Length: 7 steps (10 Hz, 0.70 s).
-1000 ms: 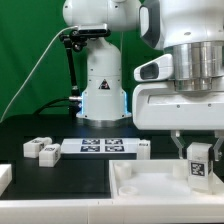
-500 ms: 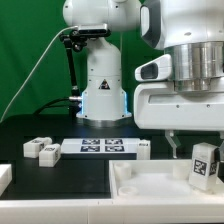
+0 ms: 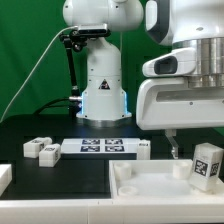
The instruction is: Assemble one leg
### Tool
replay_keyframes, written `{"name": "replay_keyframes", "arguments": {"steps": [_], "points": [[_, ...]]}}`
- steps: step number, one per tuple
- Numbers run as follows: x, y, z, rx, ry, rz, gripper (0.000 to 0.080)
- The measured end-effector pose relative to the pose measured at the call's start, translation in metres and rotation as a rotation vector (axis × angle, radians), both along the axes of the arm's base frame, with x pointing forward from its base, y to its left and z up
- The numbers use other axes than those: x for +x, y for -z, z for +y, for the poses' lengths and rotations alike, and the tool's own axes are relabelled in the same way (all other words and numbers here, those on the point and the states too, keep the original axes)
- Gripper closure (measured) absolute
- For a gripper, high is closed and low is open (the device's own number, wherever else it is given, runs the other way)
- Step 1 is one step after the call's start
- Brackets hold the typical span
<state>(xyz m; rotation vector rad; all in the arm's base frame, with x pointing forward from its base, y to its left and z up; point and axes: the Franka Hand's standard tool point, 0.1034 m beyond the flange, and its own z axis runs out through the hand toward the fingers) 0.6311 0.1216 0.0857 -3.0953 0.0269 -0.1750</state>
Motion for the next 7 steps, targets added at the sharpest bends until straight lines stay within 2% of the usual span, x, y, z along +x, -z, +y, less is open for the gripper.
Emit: {"name": "replay_keyframes", "arguments": {"steps": [3, 6, 7], "points": [[0.0003, 0.0003, -0.0006, -0.066, -0.34, -0.019, 0.0151], [-0.0006, 0.0023, -0.0026, -0.08, -0.458, -0.028, 0.0151], [-0.0007, 0.0023, -0.0025, -0.08, -0.457, -0.028, 0.0291]]}}
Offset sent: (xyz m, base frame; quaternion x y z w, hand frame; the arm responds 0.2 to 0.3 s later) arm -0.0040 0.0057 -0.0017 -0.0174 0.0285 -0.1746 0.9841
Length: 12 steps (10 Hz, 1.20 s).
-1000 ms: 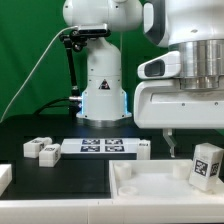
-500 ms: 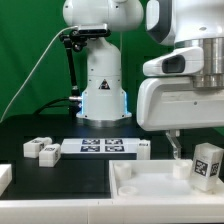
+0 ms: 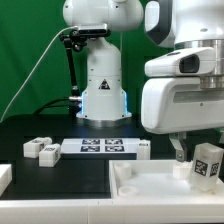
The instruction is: Assemble one leg
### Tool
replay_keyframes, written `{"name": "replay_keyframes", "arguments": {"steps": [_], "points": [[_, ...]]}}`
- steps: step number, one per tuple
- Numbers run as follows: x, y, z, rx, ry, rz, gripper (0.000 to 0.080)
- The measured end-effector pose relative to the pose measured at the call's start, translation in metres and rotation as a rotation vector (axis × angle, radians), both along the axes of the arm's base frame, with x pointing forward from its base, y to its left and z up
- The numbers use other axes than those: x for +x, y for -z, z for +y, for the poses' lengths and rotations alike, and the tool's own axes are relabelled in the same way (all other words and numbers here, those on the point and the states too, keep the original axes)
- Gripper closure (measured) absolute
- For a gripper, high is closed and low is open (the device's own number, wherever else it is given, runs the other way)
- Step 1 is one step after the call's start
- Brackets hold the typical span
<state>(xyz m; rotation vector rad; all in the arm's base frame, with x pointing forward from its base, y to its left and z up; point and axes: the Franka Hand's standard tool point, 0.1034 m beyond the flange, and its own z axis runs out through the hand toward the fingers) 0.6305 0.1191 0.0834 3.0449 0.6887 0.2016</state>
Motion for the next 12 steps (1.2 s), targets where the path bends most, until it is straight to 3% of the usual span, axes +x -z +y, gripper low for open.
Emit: {"name": "replay_keyframes", "arguments": {"steps": [1, 2, 3, 6, 12], "points": [[0.0, 0.0, 0.0, 0.0, 0.0, 0.0, 0.0291], [0.0, 0.0, 0.0001, 0.001, 0.006, 0.0, 0.0428], [-0.0001, 0.0001, 0.0004, 0.006, 0.036, 0.001, 0.0507], [-0.0003, 0.001, -0.002, 0.062, 0.27, 0.01, 0.0507], [0.0016, 0.0027, -0.0091, 0.19, 1.019, -0.005, 0.0505]]}}
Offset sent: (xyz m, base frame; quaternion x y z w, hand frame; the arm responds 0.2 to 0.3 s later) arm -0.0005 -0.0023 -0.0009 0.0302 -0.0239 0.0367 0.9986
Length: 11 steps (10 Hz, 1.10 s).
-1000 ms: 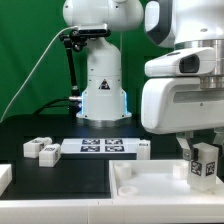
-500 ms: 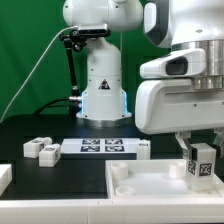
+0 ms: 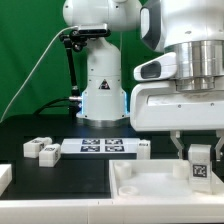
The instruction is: Assemble one leg
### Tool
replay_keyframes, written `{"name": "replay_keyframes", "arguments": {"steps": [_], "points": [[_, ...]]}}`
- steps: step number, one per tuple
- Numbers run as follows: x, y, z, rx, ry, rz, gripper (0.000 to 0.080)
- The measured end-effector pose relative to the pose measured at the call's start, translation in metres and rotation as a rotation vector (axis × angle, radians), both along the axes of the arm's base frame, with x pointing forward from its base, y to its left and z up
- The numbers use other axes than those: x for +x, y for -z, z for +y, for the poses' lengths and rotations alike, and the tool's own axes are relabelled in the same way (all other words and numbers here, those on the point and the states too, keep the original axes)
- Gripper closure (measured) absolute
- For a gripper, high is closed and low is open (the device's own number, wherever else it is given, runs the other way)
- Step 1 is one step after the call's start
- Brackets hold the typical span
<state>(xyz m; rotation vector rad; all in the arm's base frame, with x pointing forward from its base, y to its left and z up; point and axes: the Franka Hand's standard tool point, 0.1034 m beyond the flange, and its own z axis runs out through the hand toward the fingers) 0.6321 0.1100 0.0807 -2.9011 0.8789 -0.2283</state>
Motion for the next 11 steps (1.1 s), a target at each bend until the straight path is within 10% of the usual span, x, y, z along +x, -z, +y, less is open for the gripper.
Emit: {"name": "replay_keyframes", "arguments": {"steps": [10, 11], "points": [[-0.0086, 0.0017, -0.0007, 0.071, 0.542, 0.071, 0.0501], [-0.0082, 0.0011, -0.0004, 0.067, 0.518, 0.072, 0.0273]]}}
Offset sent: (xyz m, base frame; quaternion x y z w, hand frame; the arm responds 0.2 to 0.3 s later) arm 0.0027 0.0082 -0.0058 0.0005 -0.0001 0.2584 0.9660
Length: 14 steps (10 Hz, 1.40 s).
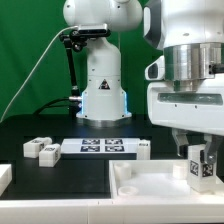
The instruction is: Assemble one leg
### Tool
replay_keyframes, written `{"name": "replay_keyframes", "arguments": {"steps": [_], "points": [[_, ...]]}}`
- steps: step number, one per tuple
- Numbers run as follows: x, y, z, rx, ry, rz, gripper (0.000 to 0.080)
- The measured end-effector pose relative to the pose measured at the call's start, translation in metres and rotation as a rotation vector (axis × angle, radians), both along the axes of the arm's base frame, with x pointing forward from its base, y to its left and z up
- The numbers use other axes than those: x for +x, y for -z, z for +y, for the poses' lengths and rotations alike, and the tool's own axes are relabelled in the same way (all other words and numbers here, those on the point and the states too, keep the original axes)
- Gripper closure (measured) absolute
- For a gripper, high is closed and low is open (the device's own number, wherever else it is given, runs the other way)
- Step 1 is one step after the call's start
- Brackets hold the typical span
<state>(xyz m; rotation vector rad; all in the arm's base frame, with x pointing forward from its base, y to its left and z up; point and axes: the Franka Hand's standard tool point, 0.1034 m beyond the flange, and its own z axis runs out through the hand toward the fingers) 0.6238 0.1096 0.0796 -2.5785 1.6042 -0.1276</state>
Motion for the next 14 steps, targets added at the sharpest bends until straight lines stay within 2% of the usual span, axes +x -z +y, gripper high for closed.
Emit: {"name": "replay_keyframes", "arguments": {"steps": [1, 2, 4, 11, 13, 14], "points": [[0.0007, -0.0005, -0.0005, -0.011, -0.076, -0.004, 0.0273], [0.0009, -0.0008, -0.0008, -0.029, -0.219, -0.009, 0.0175], [0.0008, -0.0005, -0.0001, -0.054, -0.419, -0.018, 0.0155], [0.0004, -0.0006, 0.0076, -0.135, -1.047, -0.043, 0.0151], [0.001, -0.0008, 0.0068, -0.173, -1.225, -0.046, 0.0151], [0.0011, -0.0007, 0.0063, -0.173, -1.224, -0.046, 0.0273]]}}
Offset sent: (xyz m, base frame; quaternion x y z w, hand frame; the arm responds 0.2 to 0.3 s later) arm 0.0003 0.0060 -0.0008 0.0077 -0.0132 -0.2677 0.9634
